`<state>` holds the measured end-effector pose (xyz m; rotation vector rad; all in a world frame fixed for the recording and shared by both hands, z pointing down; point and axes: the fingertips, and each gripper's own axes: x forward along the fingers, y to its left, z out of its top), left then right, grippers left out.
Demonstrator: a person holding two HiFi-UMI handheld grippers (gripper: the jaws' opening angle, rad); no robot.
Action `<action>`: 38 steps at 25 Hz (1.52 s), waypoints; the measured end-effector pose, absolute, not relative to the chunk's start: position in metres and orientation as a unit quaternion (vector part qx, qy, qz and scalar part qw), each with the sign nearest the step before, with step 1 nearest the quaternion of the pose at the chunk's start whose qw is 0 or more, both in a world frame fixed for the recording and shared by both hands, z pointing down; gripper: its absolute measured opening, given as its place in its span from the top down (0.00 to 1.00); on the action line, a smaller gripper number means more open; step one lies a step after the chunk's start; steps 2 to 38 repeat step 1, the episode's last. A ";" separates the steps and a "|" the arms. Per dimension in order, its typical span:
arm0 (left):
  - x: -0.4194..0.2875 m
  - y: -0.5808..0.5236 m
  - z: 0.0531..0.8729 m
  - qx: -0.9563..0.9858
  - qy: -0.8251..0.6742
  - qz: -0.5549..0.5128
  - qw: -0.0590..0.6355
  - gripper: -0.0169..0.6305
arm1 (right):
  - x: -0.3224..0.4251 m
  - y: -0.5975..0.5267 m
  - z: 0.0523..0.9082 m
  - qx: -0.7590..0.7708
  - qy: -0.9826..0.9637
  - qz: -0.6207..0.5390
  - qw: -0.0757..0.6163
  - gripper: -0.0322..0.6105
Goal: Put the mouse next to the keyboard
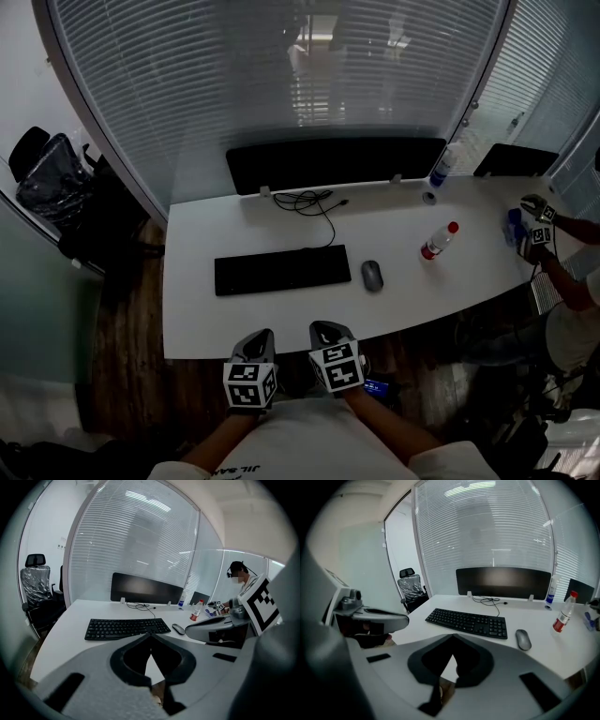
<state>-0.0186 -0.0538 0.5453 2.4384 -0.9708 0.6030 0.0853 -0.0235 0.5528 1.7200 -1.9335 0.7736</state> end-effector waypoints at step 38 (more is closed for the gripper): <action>-0.019 -0.053 0.545 0.883 -0.352 0.219 0.223 0.97 | 0.085 -0.023 0.552 0.621 -0.699 0.280 0.218 0.94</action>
